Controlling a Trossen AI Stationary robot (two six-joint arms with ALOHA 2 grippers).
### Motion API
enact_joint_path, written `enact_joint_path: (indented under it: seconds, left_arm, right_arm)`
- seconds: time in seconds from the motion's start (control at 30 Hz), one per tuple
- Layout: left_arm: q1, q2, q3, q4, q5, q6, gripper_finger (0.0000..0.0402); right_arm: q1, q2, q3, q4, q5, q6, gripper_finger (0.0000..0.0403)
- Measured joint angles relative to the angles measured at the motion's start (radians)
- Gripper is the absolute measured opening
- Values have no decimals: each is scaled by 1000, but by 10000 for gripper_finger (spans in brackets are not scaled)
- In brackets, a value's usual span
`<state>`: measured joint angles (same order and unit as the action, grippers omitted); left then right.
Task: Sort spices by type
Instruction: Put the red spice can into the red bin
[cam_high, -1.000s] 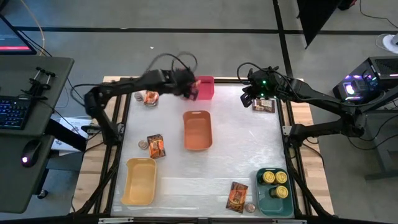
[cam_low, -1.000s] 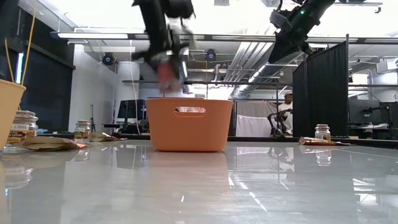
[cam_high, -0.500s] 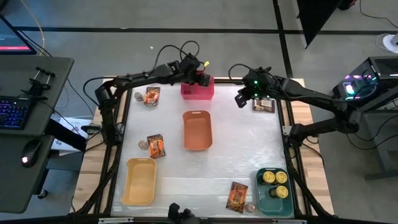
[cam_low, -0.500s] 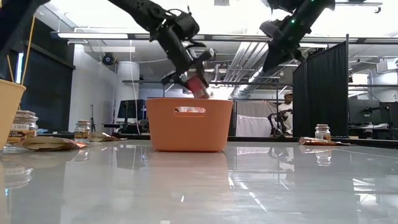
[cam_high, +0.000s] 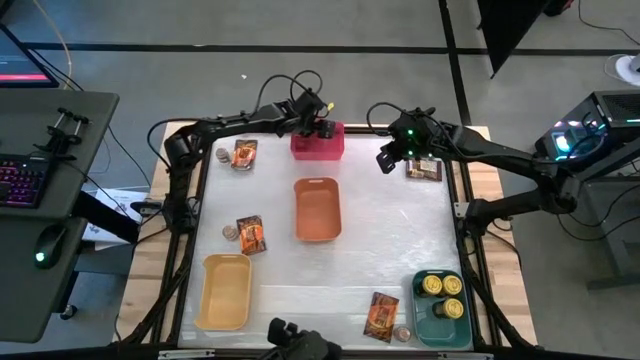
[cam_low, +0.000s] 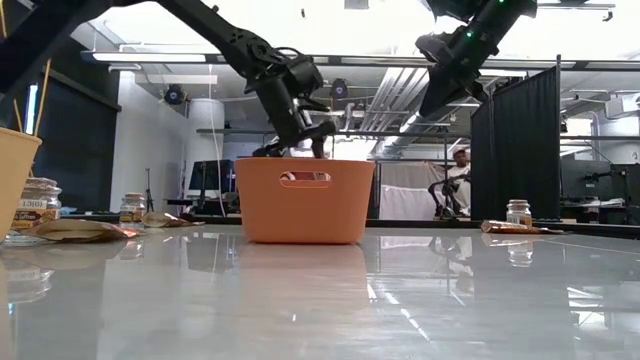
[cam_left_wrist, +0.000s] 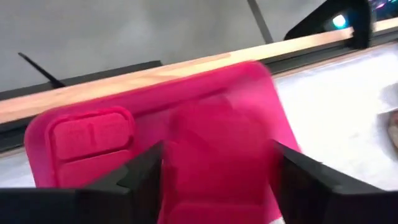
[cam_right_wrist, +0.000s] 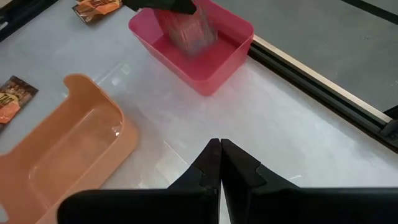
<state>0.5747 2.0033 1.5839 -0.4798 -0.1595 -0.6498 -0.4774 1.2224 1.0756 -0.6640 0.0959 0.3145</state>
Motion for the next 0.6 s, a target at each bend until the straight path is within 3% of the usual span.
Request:
enact_joint_path:
  seconds: [0.23,0.37,0.6]
  left_arm:
    - [7,-1,1,8,-32,7,267]
    - [18,-37,21,-14,7,28,268]
    - [26,-241,115,-166,58,290,257]
  right_arm:
    - [0,0,0,3,0,0,0]
    - [0,0,0,39,-22,-4,0]
    - [-1,47,0,356,-136,6,0]
